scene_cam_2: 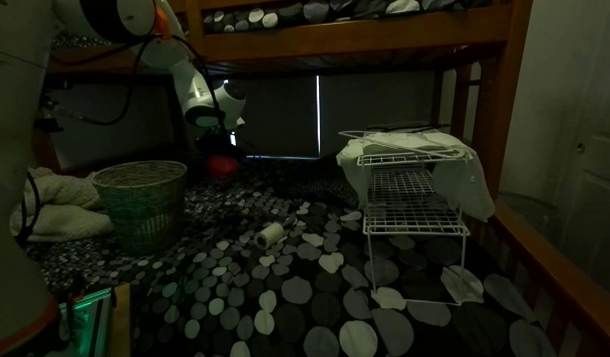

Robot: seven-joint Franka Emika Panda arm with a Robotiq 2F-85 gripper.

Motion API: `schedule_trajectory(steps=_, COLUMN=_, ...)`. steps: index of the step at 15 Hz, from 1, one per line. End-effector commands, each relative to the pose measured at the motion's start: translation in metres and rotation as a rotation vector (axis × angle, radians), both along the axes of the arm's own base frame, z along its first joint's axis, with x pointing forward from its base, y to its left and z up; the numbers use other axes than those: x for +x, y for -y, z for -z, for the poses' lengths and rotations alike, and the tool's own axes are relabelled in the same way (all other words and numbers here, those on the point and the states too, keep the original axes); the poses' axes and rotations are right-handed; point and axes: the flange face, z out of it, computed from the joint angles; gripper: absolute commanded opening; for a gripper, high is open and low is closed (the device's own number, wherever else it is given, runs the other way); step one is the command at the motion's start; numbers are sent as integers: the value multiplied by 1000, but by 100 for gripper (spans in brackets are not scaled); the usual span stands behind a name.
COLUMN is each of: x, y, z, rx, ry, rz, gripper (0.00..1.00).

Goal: Pick up the orange bowl from the bed and put it in the basket

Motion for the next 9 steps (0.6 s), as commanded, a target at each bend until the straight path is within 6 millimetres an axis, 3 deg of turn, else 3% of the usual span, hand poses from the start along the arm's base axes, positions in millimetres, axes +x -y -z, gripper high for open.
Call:
schedule_trajectory(steps=1, x=-9, y=7, z=-6, rx=-17, ry=-56, rz=-19, gripper=1)
schedule_trajectory(steps=9, x=-85, y=44, z=-47, rx=-194, ry=-346, rz=-209, gripper=1)
